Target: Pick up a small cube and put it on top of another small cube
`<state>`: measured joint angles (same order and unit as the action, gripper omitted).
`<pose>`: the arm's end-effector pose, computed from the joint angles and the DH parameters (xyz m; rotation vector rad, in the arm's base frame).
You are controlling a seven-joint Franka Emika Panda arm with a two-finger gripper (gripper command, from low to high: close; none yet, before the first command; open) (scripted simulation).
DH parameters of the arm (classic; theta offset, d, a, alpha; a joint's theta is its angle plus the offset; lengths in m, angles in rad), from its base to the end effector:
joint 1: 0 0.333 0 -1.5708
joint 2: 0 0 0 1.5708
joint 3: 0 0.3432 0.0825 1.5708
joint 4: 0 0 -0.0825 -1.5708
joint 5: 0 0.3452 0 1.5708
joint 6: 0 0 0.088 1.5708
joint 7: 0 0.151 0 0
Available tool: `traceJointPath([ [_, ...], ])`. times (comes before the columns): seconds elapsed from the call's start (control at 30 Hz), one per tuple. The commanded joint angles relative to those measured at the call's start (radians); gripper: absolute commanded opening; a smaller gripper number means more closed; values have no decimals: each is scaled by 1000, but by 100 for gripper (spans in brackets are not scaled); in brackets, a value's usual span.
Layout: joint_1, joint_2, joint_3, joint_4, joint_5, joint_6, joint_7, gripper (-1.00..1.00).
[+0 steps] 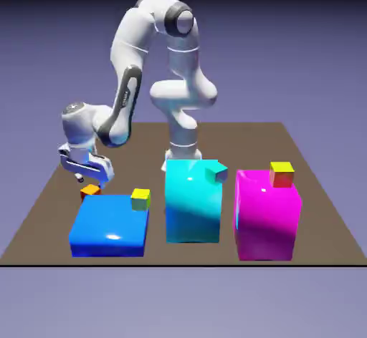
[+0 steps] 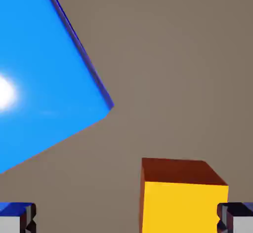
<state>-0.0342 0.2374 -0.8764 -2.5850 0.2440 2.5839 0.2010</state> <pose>0.2393 -0.3325 0.2134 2.4534 -1.9191 -0.2315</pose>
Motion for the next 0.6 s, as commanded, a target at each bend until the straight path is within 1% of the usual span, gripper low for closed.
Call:
traceJointPath([
  [0.0,-29,26,36,4,35,19,-25,0],
  [0.23,-228,207,287,32,280,149,-198,0],
  [0.27,-228,207,287,32,280,149,-198,-100],
  [0.3,-228,207,287,32,280,149,-198,-100],
  [0.57,0,0,0,0,0,0,0,-100],
])
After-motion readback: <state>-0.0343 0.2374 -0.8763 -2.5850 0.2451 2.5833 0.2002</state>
